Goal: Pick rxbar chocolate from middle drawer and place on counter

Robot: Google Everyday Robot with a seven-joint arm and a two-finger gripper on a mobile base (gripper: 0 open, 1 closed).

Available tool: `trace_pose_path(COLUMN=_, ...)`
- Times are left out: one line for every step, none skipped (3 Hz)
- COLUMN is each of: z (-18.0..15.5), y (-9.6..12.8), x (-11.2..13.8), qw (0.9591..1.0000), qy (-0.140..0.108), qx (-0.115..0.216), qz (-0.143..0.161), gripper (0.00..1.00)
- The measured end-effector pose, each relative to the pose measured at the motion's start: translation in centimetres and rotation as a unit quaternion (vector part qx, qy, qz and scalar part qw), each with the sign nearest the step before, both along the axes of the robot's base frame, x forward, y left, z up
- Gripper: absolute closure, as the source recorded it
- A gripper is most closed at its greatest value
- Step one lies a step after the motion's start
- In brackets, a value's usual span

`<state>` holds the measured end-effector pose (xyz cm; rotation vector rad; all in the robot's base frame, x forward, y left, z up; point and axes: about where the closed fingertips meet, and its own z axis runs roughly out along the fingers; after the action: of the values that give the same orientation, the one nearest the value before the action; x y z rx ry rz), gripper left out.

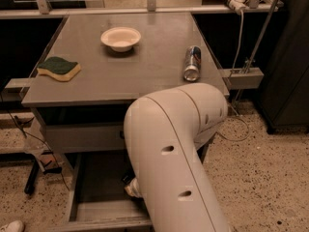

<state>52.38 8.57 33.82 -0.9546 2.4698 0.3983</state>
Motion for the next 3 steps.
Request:
trace_pose_path(z=0.0, y=0.01, x=0.0, qw=1.0, qy=0.0, qx=0.0, qz=0.0, gripper=1.0)
trace_pose_path(z=0.04, y=0.01, x=0.0, qw=1.0, qy=0.0, qx=0.0, qz=0.0, gripper=1.0)
trace_pose_path(z=0.95, y=0.12, x=0.02, qw=1.0, qy=0.0, qx=0.0, qz=0.0, gripper=1.0)
